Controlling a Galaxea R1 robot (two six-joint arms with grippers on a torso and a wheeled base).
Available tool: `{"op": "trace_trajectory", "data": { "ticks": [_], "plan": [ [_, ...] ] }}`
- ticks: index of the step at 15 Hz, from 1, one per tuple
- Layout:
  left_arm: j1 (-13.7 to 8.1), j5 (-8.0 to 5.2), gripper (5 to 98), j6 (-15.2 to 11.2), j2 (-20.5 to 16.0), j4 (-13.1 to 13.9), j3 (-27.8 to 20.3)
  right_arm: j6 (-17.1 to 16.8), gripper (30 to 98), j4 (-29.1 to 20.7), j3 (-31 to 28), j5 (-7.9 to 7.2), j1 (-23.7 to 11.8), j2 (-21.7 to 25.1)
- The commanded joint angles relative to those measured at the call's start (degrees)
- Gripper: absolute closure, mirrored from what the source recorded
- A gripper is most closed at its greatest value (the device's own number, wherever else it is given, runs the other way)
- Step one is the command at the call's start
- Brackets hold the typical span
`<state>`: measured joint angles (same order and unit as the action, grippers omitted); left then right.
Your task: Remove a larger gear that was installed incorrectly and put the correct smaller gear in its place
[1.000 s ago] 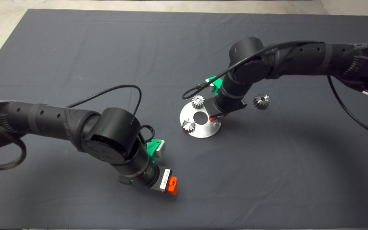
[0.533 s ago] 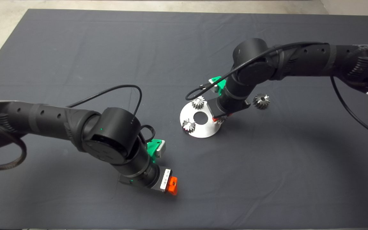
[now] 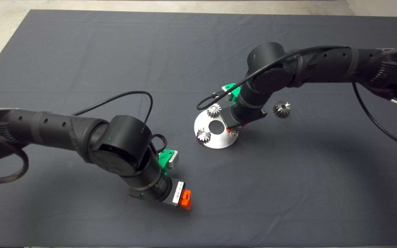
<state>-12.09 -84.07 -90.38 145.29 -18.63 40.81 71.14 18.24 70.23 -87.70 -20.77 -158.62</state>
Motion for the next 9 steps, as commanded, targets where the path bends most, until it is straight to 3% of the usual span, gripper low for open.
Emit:
{"op": "trace_trajectory", "data": {
  "ticks": [1, 6, 9],
  "plan": [
    [-1.0, -0.13, 5.9, 0.3, 0.1, -0.3, 0.3, 1.8, 93.3, 1.5, -2.0, -5.02, -1.3, 0.2],
    [-1.0, 0.12, 5.9, 0.1, 0.5, -0.3, 0.3, 1.8, 93.4, 1.5, -5.3, -5.11, -1.3, 6.6],
    [-1.0, 0.66, 5.9, 0.1, 1.5, -0.3, 0.7, 1.9, 93.4, 1.4, -7.3, -5.2, -1.3, 7.8]
  ]
}}
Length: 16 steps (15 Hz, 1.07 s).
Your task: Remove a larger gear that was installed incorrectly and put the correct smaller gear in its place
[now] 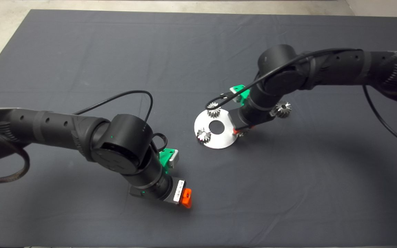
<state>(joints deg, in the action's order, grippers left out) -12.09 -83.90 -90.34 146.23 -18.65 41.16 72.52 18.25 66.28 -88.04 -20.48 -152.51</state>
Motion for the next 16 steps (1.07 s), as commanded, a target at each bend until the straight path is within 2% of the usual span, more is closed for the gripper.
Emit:
{"op": "trace_trajectory", "data": {
  "ticks": [1, 6, 13, 16],
  "plan": [
    [-1.0, 0.49, 5.9, 0.1, 0.7, -0.2, 0.4, 0.5, 93.4, 1.4, -3.3, -4.81, -1.6, 1.7],
    [-1.0, 0.49, 5.9, 0.0, 0.7, -0.2, 0.2, 0.5, 93.4, 1.4, -3.0, -4.77, -1.7, 0.8],
    [-1.0, 0.49, 5.9, 0.1, 0.5, -0.2, 0.3, 0.4, 93.4, 1.8, -2.6, -4.6, -1.8, -3.0],
    [-1.1, 0.49, 5.9, 0.1, 0.5, -0.2, 0.4, 0.4, 93.4, 1.9, -2.0, -4.6, -1.9, -2.9]
  ]
}}
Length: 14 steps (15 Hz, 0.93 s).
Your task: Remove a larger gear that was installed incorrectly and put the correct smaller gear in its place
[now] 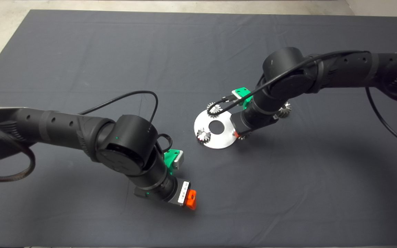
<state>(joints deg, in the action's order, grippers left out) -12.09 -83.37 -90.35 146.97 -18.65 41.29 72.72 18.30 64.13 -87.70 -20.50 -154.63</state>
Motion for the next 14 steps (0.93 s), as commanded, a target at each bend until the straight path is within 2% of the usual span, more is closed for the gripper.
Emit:
{"op": "trace_trajectory", "data": {
  "ticks": [1, 10, 14],
  "plan": [
    [-1.1, -0.04, 5.9, 0.2, -0.2, -0.2, 0.4, 0.2, 93.3, 1.8, 0.4, -4.94, -1.9, -0.8],
    [-1.1, 0.05, 5.9, 0.1, -0.1, -0.2, 0.4, 0.2, 93.1, 2.3, 0.7, -5.03, -1.8, -1.2],
    [-1.1, 0.05, 5.9, 0.0, -0.1, -0.3, 0.0, 0.2, 93.4, 3.5, 1.3, -5.11, -1.7, -3.0]
  ]
}}
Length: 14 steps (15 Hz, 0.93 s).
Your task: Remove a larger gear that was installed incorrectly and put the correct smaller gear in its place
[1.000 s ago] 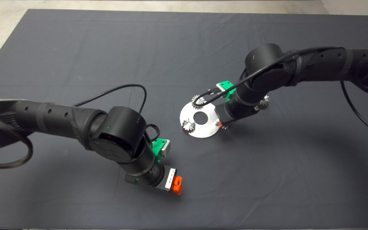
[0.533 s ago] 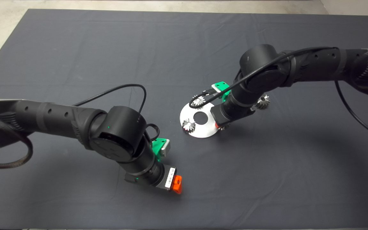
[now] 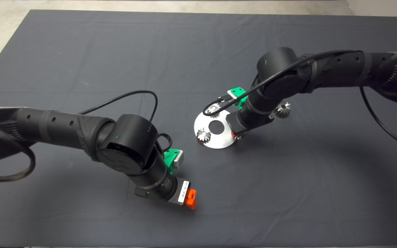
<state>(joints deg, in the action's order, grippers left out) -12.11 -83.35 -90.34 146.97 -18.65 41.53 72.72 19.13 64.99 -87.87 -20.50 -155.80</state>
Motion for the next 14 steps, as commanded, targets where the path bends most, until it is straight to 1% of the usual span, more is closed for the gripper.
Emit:
{"op": "trace_trajectory", "data": {
  "ticks": [1, 14],
  "plan": [
    [-1.1, 0.03, 5.9, 0.0, -0.1, -0.2, -0.2, 0.2, 93.4, 2.8, 1.1, -4.94, -1.7, -2.3],
    [-1.1, 0.2, 5.9, 0.0, 0.0, -0.3, 0.1, -0.4, 93.4, 3.4, 1.6, -4.94, -1.9, -1.7]
  ]
}}
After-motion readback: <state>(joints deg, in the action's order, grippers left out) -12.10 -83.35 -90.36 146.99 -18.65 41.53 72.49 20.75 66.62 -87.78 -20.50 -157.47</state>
